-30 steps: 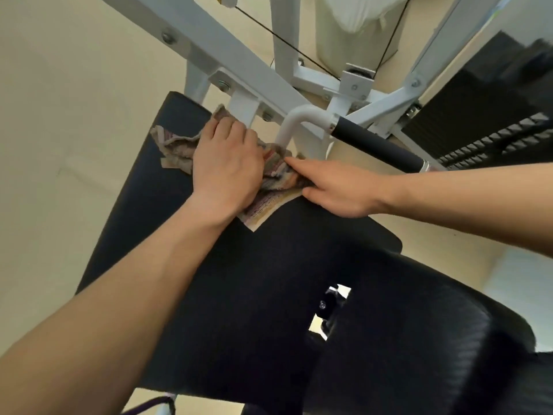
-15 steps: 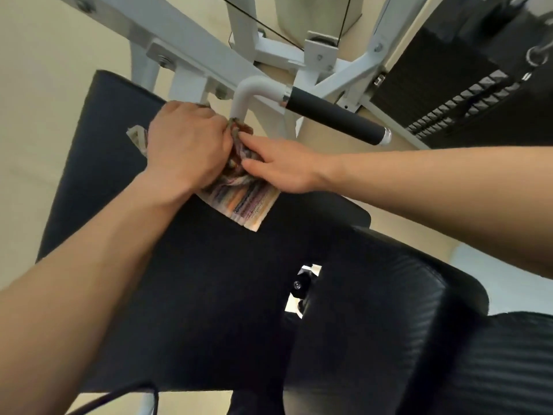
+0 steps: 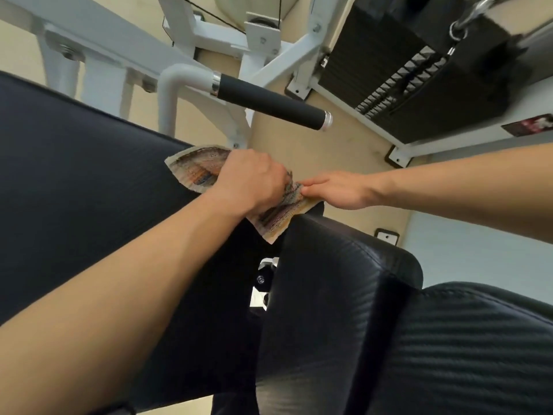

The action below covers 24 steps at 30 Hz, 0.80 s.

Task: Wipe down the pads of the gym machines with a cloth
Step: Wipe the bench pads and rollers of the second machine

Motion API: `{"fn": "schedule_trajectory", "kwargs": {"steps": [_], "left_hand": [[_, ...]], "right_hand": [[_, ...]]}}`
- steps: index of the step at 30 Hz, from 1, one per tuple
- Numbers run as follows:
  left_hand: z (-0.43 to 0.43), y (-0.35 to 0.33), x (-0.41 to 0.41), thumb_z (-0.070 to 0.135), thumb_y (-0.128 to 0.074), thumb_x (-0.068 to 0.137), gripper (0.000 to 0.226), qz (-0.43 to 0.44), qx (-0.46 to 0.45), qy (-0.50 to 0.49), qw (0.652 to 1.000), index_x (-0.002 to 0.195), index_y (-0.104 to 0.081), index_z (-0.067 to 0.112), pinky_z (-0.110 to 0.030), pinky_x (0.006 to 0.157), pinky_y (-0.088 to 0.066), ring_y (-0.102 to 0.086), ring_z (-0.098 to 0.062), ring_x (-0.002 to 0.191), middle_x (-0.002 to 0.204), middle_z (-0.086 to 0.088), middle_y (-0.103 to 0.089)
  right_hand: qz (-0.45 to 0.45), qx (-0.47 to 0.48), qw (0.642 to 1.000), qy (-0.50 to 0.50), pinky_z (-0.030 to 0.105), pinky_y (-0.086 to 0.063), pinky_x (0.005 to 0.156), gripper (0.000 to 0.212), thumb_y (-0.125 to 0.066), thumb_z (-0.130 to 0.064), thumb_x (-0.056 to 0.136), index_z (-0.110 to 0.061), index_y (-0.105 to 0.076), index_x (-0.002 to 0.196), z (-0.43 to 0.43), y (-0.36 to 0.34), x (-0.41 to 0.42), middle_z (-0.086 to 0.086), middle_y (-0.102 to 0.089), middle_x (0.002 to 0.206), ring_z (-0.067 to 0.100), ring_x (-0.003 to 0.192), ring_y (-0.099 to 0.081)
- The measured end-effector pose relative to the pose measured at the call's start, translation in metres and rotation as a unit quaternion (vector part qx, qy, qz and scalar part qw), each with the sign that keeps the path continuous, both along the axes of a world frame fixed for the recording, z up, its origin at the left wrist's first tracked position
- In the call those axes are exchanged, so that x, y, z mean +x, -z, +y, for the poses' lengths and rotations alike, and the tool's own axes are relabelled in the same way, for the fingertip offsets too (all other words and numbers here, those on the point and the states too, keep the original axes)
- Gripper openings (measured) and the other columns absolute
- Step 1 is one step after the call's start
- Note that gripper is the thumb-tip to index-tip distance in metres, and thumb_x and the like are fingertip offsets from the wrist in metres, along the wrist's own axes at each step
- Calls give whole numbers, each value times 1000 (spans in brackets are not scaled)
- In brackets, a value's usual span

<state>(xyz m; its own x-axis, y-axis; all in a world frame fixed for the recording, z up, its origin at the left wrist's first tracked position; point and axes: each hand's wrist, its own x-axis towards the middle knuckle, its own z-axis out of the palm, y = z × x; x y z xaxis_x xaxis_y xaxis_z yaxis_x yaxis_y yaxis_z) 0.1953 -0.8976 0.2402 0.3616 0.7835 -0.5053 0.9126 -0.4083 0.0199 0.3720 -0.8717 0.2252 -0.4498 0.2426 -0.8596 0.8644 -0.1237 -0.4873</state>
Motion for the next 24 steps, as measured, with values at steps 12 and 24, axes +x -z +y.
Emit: {"fn": "schedule_trajectory", "kwargs": {"steps": [12, 24], "left_hand": [[37, 17, 8, 56, -38, 101, 46, -36, -208, -19, 977, 106, -72, 26, -37, 74, -50, -63, -19, 82, 86, 2, -66], [26, -17, -31, 51, -33, 103, 47, 51, -85, -4, 995, 108, -69, 22, -36, 67, -42, -55, -27, 77, 86, -6, -54]], "right_hand": [[-39, -147, 905, 396, 44, -54, 99, 33, -46, -38, 104, -11, -65, 103, -26, 27, -7, 14, -75, 107, 29, 107, -71], [75, -9, 994, 81, 34, -42, 103, 38, -34, -32, 108, -17, -62, 127, 5, 3, -44, 2, -65, 123, 20, 111, -59]]}}
